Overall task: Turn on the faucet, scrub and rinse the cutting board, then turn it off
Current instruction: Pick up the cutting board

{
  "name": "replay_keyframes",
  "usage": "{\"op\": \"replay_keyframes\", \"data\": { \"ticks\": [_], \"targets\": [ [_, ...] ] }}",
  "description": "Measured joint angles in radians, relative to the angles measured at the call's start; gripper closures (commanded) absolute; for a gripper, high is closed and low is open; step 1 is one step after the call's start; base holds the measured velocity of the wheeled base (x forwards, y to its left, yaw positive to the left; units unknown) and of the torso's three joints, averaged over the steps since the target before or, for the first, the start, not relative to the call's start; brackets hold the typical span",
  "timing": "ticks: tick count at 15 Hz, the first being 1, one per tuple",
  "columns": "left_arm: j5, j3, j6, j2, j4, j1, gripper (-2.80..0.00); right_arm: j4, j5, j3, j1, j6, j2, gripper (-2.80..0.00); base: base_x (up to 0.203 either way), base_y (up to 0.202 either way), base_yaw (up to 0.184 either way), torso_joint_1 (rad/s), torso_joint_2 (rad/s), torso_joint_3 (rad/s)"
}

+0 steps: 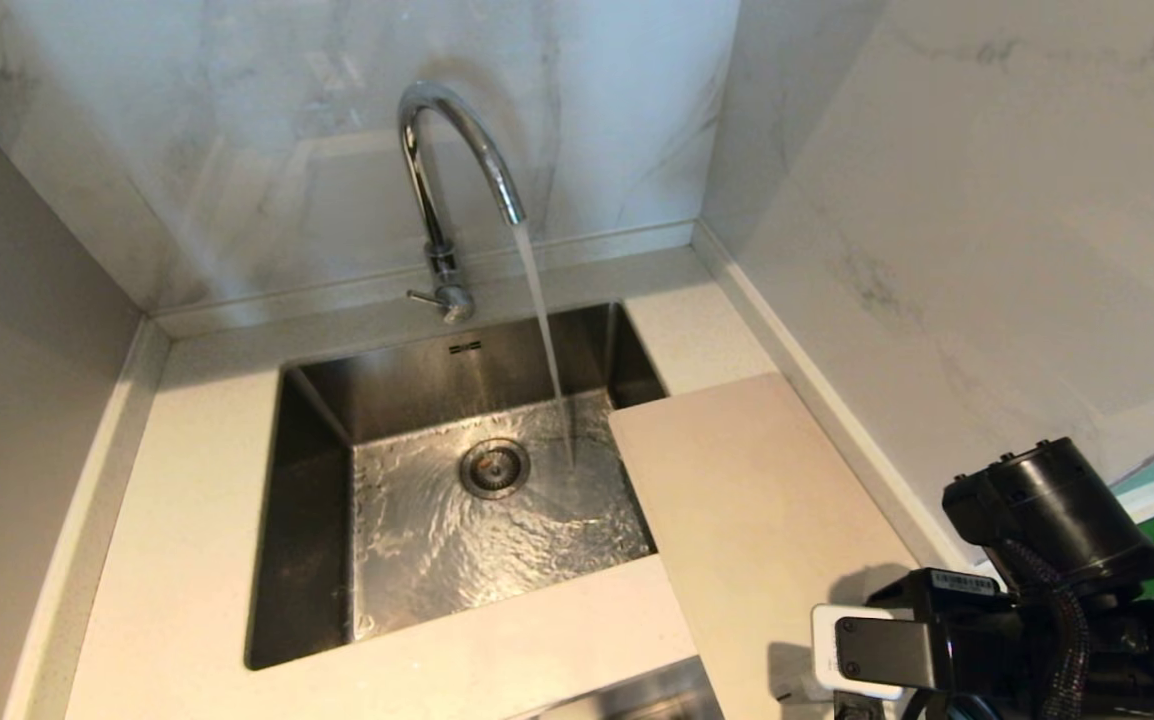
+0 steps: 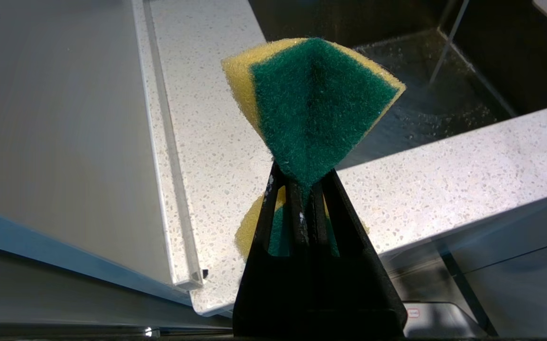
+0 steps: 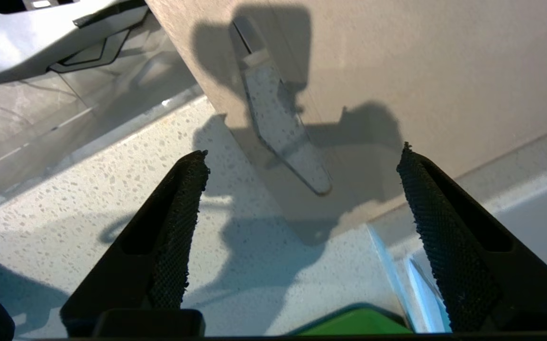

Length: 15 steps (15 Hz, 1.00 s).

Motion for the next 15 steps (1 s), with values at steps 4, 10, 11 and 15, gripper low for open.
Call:
{"op": "replay_keyframes", "data": {
  "ticks": [4,10,11,15],
  "targets": [
    [0.000,0.000,0.000,0.000,0.000,0.000,0.00,-0.077,0.032,0.053,0.015,-0.005,0.033,-2.80,0.000,0.000,0.000,0.000,0.00,0.000],
    [0.000,0.000,0.000,0.000,0.000,0.000,0.00,-0.136,0.136,0.104,0.025,-0.087,0.093,-2.80,0.000,0.000,0.000,0.000,0.00,0.000],
    [0.000,0.000,0.000,0.000,0.000,0.000,0.00,-0.135,0.136,0.106,0.025,-0.104,0.097,-2.80,0.000,0.000,0.000,0.000,0.00,0.000],
    [0.000,0.000,-0.001,0.000,0.000,0.000,0.00,-0.134,0.134,0.140,0.025,-0.149,0.106,-2.80,0.000,0.000,0.000,0.000,0.00,0.000]
  ]
}}
